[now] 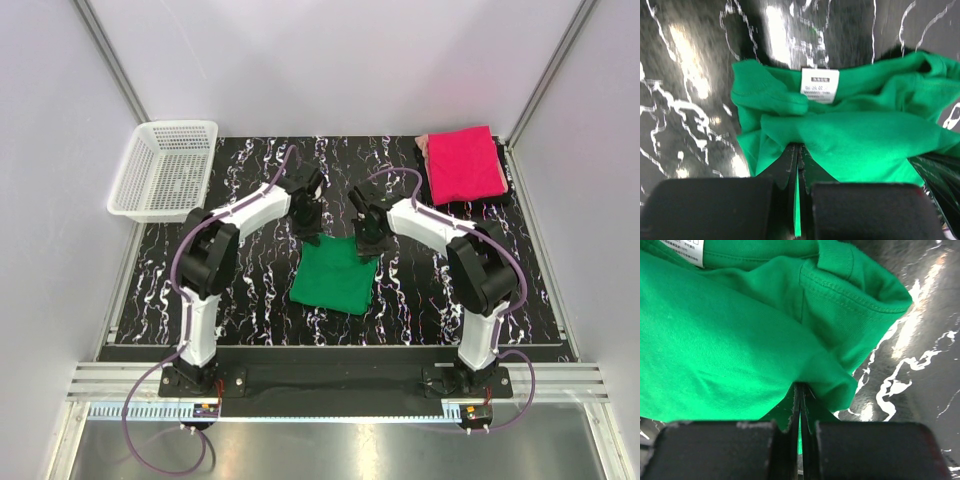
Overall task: Fold and stack the t-shirts
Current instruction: Fold the tshirt
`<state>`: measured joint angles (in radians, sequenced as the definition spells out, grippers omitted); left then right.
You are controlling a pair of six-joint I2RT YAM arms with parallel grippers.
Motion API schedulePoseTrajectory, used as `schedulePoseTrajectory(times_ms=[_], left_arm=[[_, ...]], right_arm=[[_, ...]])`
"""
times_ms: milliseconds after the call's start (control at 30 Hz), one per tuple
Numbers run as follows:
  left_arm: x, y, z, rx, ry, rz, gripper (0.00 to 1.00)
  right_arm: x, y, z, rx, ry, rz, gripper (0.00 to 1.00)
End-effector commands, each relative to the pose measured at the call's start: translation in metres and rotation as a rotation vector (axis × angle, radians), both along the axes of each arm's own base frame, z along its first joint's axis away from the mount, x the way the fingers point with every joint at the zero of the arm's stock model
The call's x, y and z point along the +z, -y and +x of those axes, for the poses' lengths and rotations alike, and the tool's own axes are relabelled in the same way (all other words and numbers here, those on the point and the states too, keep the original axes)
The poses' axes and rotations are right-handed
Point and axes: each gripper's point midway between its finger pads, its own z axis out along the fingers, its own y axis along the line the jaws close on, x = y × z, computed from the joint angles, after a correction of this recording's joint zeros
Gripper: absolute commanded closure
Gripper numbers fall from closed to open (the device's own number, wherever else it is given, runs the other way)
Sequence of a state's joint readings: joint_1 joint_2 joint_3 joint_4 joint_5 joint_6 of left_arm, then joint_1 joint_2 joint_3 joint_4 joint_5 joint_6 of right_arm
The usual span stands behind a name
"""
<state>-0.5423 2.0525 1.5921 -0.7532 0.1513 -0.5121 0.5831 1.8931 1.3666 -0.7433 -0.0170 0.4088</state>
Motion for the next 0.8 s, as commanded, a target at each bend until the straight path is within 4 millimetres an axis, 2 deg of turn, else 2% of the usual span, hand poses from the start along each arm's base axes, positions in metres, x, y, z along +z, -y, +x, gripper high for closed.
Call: schedulePoseTrajectory(times_ms=[0, 167, 367, 600, 767], left_arm=[[0.01, 0.009, 0.023, -0.005, 0.055, -0.042, 1.0], [-0.002, 0.008, 0.029, 0.009, 0.034, -0.034, 1.0], [-0.016, 0.007, 0.024, 0.012, -0.005, -0.025, 1.0], [-0.024, -0.004, 0.022, 0.042, -0.016, 0.011, 1.0], [-0.024, -0.017, 0.025, 0.085, -0.017, 0.035, 1.0]], right_arm=[[0.006, 0.008, 0.023, -0.049, 0.078, -0.032, 1.0], [-0.007, 0.013, 0.024, -0.061, 0.049, -0.048, 1.0], [-0.024, 0.014, 0.021, -0.068, -0.003, -0.058, 1.0], [-0.026, 0.02, 0.025, -0.074, -0.01, -0.064, 1.0], [-0.027, 0.033, 0.029, -0.099, -0.021, -0.076, 1.0]])
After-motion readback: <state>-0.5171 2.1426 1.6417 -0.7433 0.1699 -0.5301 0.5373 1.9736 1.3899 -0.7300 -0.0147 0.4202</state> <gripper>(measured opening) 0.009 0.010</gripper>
